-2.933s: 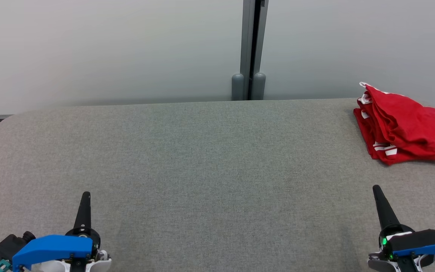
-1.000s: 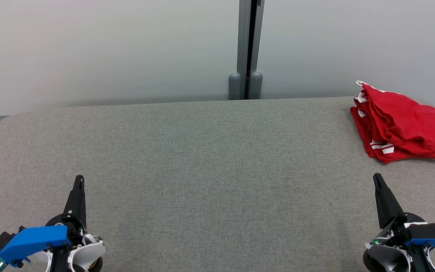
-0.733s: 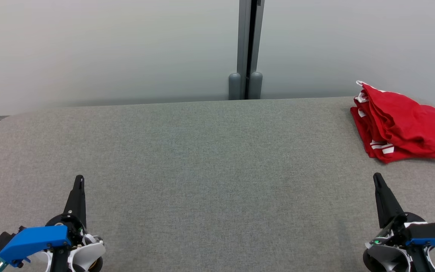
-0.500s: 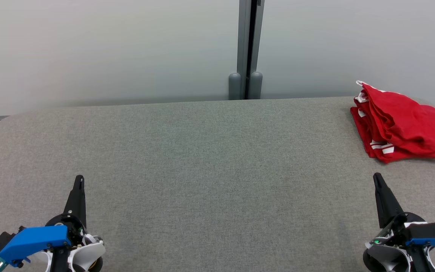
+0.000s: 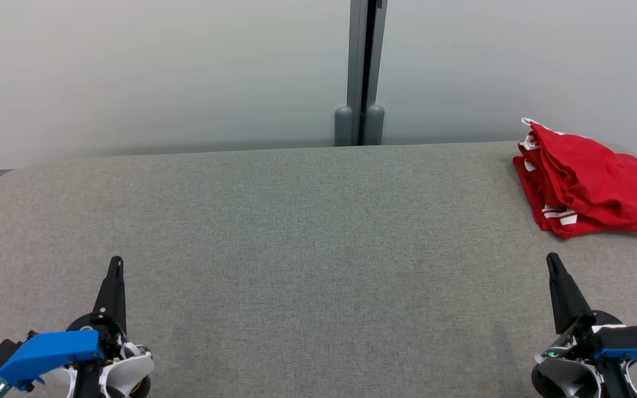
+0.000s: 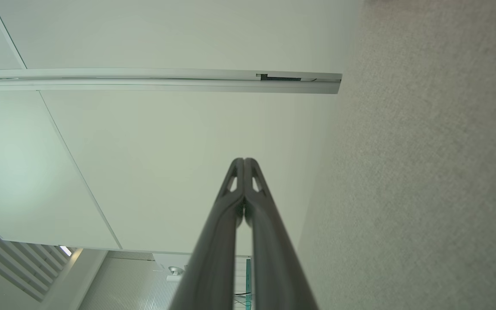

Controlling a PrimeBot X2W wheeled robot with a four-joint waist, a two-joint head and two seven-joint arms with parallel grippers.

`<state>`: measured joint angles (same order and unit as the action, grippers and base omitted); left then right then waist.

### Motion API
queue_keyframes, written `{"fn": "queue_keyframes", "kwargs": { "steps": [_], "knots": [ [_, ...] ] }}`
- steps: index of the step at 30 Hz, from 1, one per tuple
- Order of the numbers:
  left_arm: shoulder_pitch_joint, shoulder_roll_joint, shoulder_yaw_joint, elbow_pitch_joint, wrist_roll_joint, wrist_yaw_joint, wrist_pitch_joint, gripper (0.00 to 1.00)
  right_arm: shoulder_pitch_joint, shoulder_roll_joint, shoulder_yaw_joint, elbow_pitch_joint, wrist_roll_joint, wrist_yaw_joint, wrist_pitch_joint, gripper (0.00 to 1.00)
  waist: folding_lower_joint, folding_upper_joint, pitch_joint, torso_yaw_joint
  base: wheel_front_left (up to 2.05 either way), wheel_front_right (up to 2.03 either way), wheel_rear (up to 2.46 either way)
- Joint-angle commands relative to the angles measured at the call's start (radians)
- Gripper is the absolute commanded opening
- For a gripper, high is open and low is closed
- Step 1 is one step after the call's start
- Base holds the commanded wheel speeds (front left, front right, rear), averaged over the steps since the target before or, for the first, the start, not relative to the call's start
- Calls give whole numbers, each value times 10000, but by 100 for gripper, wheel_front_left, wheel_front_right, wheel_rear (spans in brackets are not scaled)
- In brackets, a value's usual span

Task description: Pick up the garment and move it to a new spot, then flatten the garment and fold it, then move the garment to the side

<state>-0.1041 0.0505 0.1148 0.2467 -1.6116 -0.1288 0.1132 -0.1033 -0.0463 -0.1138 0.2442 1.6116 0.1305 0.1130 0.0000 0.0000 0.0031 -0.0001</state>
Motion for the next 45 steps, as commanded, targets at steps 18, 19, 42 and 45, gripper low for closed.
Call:
{"fn": "queue_keyframes", "kwargs": {
  "steps": [18,19,42,45],
  "knots": [
    [-93,-20,20,-45,-25,-40,44,0,-109,-72,-1,17,27,4,30,0,0,0,0,1,0,0,0],
    [-93,-20,20,-45,-25,-40,44,0,-109,-72,-1,17,27,4,30,0,0,0,0,1,0,0,0],
    [-93,-20,18,-46,-25,-40,43,0,-109,-72,0,17,28,4,29,0,0,0,0,1,0,0,0],
    [-93,-20,18,-46,-25,-40,43,0,-109,-72,0,17,28,4,29,0,0,0,0,1,0,0,0]
  ]
}}
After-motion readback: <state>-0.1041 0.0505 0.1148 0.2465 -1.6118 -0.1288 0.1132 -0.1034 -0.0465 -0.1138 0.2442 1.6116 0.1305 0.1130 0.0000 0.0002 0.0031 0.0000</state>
